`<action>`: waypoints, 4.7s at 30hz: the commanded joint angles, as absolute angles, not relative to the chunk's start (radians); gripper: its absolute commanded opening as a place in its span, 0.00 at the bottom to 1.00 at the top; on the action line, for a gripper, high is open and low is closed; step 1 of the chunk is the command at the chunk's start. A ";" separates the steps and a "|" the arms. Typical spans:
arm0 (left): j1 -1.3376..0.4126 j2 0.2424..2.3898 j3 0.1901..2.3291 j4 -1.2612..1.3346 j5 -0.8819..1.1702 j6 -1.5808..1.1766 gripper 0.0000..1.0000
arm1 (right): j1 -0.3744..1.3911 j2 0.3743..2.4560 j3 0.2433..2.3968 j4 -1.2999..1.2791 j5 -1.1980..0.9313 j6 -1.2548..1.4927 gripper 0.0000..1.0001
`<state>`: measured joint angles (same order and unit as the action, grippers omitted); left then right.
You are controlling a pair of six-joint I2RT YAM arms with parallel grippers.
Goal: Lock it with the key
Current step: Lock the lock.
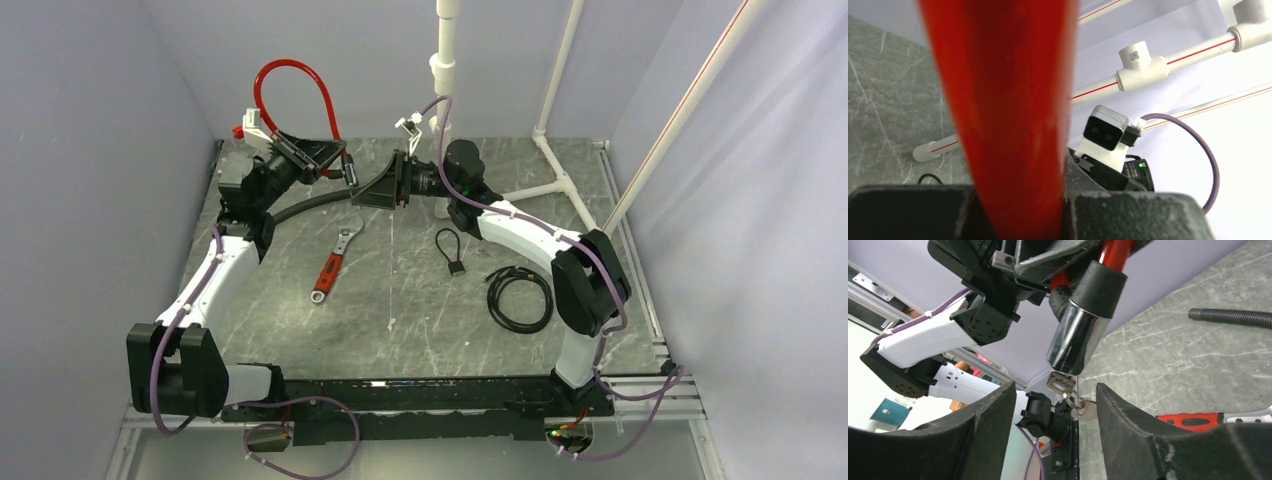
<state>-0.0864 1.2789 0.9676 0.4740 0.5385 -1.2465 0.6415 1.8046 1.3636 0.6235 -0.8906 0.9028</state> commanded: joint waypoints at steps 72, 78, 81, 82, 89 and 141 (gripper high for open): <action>-0.156 1.194 0.973 0.343 0.404 -0.754 0.00 | 0.654 1.830 1.614 0.137 -0.793 0.557 0.00; -0.225 1.170 0.978 0.246 0.290 -0.638 0.00 | 0.661 1.833 1.658 0.074 -0.714 0.504 0.00; -0.232 1.167 0.970 0.224 0.260 -0.610 0.00 | 0.661 1.814 1.646 0.088 -0.707 0.499 0.00; -0.233 1.166 0.967 0.220 0.256 -0.600 0.00 | 0.661 1.810 1.640 0.089 -0.707 0.497 0.00; -0.246 1.160 0.985 0.203 0.283 -0.449 0.00 | 0.663 1.807 1.614 0.081 -0.710 0.465 0.00; -0.254 1.015 1.092 0.002 0.654 0.298 0.00 | 0.621 1.681 1.496 0.440 -0.623 0.831 0.69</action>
